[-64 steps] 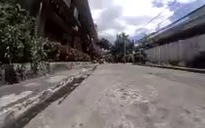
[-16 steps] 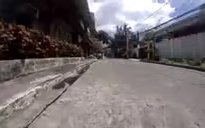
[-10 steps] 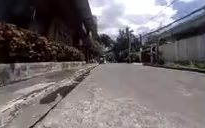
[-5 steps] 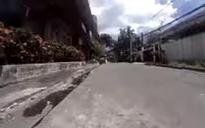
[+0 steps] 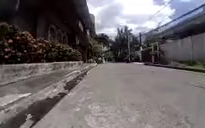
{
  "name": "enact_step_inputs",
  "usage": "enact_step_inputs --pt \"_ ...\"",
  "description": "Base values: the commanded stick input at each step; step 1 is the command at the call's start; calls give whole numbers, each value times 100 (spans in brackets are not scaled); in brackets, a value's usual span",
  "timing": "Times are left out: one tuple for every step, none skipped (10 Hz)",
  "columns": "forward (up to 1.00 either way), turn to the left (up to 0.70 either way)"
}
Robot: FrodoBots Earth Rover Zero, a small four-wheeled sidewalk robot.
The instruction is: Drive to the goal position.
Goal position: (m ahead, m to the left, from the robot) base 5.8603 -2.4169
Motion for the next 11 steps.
enact_step_inputs --pt "85 0" --pt "85 0" --pt "85 0" --pt "85 0" --pt "85 0" --pt "85 0" --pt "85 0" --pt "85 0" --pt "85 0" --pt "85 0" --pt "85 0"
